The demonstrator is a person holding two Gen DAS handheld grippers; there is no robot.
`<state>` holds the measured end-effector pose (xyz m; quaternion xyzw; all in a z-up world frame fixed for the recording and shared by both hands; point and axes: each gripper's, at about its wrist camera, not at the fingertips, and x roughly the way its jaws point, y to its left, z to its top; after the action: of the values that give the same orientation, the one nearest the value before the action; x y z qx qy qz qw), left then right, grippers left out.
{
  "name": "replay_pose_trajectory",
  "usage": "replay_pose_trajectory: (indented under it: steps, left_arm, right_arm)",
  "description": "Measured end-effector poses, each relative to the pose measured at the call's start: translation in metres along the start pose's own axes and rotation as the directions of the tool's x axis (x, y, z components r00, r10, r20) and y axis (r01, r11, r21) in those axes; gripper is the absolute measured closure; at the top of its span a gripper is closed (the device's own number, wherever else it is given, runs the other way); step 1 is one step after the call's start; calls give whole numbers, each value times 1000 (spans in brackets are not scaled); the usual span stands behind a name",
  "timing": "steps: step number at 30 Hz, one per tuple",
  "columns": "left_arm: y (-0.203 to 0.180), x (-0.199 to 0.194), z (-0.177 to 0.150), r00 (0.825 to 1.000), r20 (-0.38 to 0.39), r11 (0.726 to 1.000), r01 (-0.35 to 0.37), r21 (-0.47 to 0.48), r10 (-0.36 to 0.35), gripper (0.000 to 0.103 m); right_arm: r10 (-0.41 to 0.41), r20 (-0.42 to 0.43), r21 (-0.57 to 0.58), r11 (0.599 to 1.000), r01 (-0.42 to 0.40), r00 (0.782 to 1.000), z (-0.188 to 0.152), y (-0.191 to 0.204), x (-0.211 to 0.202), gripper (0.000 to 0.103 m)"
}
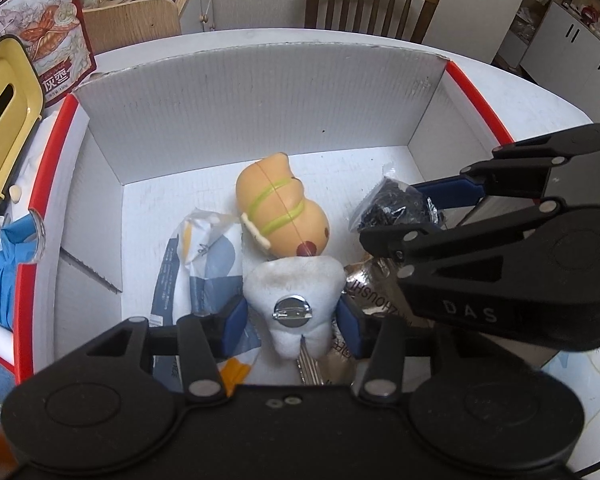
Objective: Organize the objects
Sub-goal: 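Open both grippers to drop the tooth plush and black bag in the box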
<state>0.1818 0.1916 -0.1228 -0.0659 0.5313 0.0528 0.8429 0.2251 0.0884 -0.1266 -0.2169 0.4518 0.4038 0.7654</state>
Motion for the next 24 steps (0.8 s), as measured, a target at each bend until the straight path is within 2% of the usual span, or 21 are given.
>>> replay_pose_trajectory:
  steps: [6,10,16,20,24]
  left_arm:
    - [1,-2,-2,1000,3,1000,-8,-9,8,48]
    - [0,-6,-4,1000,17,1000,-11,-9,12,40]
    - [-2,-19,-5,999,47,1000,-13,-13,14,39]
    - [-6,-30,-6,997,74,1000,-15,-14,16,33]
    - [-10,-40,-6,995,100,1000,-18,-11,19,31]
  right_arm:
    - [12,20,26,1000,-13,1000,-1,-2,-8,54]
    - [12,45,52,999,-14,999,-2,-5,-18,51]
    - [4,90,85,996,-12,996,-5,-10,-38,49]
    - [5,127,107,994,-19,992,-8,-14,-56,42]
    - [7,167,125,992,-28,986,-12,-18,-75,41]
